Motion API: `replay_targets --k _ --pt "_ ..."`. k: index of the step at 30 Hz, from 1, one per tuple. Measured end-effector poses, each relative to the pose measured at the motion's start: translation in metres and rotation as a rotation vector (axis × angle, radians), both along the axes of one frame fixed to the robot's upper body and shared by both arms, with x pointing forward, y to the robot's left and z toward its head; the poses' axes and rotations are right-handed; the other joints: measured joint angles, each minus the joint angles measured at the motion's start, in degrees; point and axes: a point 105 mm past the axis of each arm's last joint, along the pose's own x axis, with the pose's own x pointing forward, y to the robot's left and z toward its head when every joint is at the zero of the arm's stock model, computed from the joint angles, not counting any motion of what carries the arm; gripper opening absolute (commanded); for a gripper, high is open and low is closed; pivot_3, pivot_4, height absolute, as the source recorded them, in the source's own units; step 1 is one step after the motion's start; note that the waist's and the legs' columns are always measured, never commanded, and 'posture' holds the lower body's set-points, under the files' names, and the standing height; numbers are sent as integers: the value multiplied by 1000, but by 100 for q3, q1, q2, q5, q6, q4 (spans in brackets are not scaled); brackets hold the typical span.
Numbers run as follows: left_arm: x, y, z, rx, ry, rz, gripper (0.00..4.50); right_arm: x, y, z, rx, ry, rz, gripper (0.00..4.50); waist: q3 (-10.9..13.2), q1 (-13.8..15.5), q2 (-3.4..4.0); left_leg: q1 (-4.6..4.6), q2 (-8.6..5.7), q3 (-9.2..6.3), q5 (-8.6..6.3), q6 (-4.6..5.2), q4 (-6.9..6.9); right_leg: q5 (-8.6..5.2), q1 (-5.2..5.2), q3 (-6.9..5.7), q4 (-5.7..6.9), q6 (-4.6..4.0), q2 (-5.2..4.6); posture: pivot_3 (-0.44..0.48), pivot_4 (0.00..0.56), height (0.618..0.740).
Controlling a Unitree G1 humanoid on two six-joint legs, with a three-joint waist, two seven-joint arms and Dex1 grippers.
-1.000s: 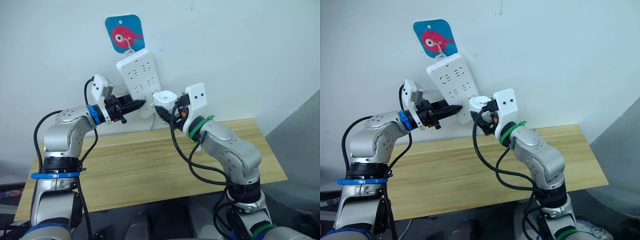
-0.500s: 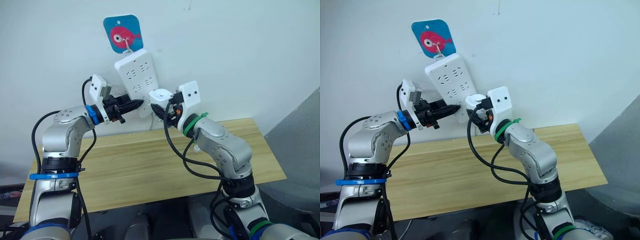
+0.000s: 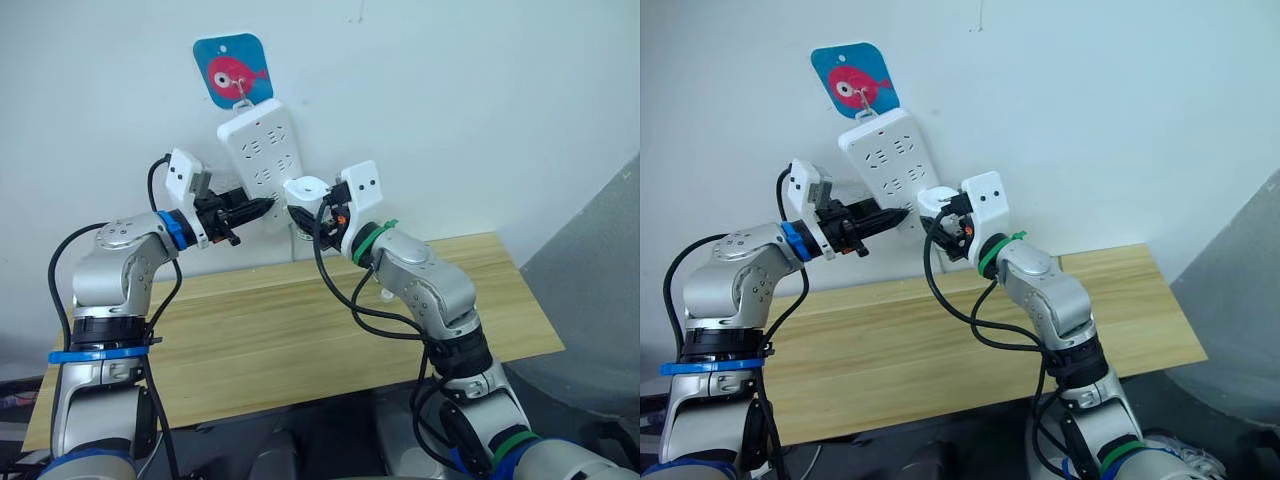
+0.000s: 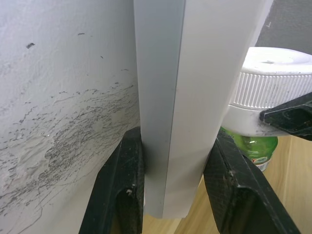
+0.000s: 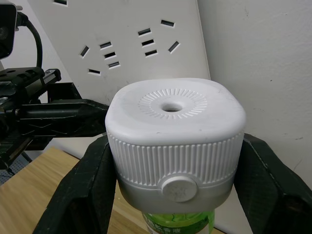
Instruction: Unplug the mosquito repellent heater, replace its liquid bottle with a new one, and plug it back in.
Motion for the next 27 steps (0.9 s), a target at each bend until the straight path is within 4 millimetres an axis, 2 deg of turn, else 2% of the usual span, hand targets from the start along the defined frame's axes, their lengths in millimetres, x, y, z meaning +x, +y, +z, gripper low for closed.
replay_targets --k 7,11,12,15,21,23,24,27 --pt "0 0 0 7 -12 3 1282 1 -1 0 -8 -11 9 2939 0 -13 0 -2 0 -1 5 -2 0 2 0 0 0 -2 0 -176 150 734" --pt "0 -6 0 -1 -27 -22 1282 3 -5 4 -21 -34 -23 4297 -2 9 0 -5 -3 -3 5 -3 -1 1 0 -2 -2 -2 -4 -178 150 734" --pt "0 -8 0 -3 -32 -30 1282 3 -6 7 -20 -47 -30 4500 -3 33 -2 -9 -3 -8 5 -3 -3 1 0 -7 -12 -2 -4 -177 151 734" --pt "0 -10 3 8 -54 -51 1282 0 -13 13 -36 -75 -47 4500 -4 88 -4 -20 -12 -4 11 -16 -14 1 0 -7 -38 -2 -15 -176 152 734" --pt "6 -8 1 28 -93 -40 1282 -16 -35 5 -99 -68 -50 4500 -5 107 -6 -27 -18 2 8 -13 -13 2 2 -5 -57 -2 -27 -179 155 734" --pt "8 -4 0 35 -96 -30 2008 -21 -40 5 -107 -67 -43 4500 -5 104 -6 -20 -14 0 -2 7 -9 1 2 -5 -41 -2 -21 -179 156 734" --pt "10 -1 -2 60 -101 -9 2202 -24 -41 6 -111 -70 -39 4500 -5 104 -6 -15 -12 0 -2 7 -7 1 2 -4 -30 -2 -17 -177 157 734" --pt "18 22 -9 128 -97 99 3152 -34 -43 7 -108 -74 -6 4500 -5 88 -6 -11 0 -6 -2 9 -8 0 0 -6 -24 -3 0 -173 157 734"
